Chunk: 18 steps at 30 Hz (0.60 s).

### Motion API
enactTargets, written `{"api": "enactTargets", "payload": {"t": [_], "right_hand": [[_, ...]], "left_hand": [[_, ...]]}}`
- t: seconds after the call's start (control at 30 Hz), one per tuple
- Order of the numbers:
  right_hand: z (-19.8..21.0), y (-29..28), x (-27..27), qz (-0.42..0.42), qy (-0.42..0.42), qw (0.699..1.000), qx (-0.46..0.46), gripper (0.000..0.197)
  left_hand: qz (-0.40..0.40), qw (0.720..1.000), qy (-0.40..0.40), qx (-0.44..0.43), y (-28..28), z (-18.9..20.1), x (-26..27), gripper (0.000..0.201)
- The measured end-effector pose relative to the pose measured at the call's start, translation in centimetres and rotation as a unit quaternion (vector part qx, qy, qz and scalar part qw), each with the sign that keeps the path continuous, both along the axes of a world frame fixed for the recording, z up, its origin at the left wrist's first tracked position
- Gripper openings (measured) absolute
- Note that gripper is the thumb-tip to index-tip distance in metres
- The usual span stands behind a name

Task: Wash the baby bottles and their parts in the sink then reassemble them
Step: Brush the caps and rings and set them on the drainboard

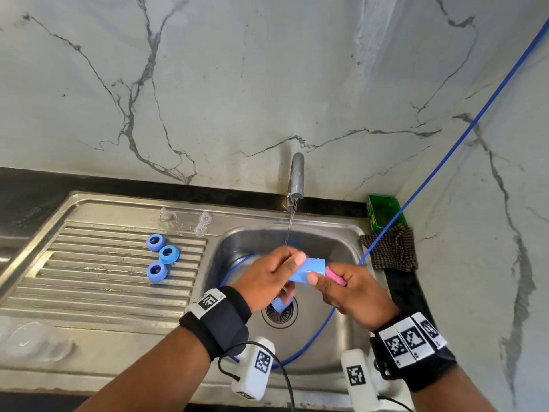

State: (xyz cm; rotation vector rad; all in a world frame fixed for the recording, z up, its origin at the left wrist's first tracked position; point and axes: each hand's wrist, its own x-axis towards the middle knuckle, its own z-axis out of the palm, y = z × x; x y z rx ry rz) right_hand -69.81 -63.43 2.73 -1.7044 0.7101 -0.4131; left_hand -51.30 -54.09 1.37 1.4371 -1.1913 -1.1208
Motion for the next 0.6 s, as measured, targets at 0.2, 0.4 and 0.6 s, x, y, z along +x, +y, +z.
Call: {"api": "enactTargets", "payload": {"t": [0.2, 0.4, 0.6], "right_hand": [[0.1, 0.0, 0.3, -0.016, -0.002, 0.989, 0.145, 0.030], [0.2, 0.1, 0.1, 0.052, -0.026, 0.996, -0.068, 0.019], [-0.5, -0.5, 0.3, 0.055, 0.000, 0.998, -0.014, 0.029]], "left_hand": [[-0.008, 0.986, -0.101, -0.134, 0.3, -1.3, -0.1, 0.033], [0.038, 0.999, -0.019, 0.025, -0.2, 0.5, -1.1, 0.054], [0.054, 0.998, -0.040, -0.009, -0.5, 0.0, -0.8, 0.067]]}}
